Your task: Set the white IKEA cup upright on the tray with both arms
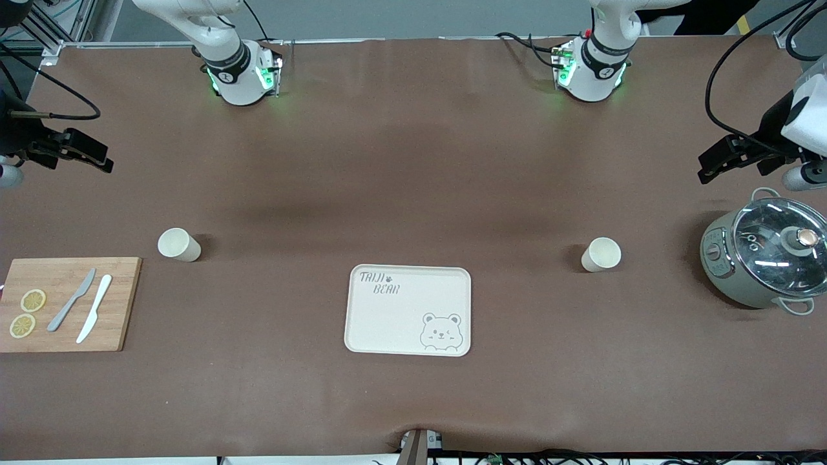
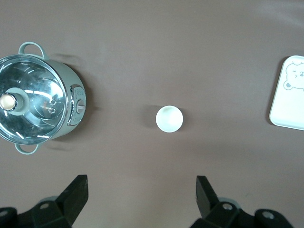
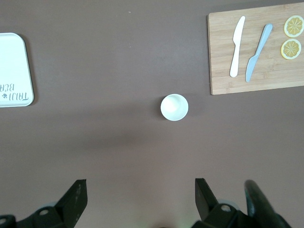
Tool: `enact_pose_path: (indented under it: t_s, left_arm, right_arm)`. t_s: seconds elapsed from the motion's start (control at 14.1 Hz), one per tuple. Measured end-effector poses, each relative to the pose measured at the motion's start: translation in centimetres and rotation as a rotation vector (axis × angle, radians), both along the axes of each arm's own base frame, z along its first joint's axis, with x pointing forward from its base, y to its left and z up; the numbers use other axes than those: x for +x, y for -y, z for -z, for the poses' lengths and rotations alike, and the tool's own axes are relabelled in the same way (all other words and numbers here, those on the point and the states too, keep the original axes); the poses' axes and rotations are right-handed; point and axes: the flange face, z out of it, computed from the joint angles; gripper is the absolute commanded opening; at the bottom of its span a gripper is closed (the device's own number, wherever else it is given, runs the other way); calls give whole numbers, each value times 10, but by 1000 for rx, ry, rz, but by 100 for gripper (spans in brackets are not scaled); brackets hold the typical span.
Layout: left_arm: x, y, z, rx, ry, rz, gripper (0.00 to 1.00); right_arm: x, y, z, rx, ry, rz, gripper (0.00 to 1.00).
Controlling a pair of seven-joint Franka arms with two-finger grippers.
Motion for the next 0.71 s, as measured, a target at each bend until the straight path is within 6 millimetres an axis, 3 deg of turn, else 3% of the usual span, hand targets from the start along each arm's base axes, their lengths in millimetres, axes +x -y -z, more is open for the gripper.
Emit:
enact_pose_path:
  t_s: [0.5, 0.71]
  left_arm:
    - [0, 1, 1, 0, -3, 1, 100]
    - [7, 2, 16, -1, -33, 5, 100]
  right_arm:
    - [0, 0, 1, -1, -1, 0, 100]
    - [1, 0, 2, -1, -3, 0, 100]
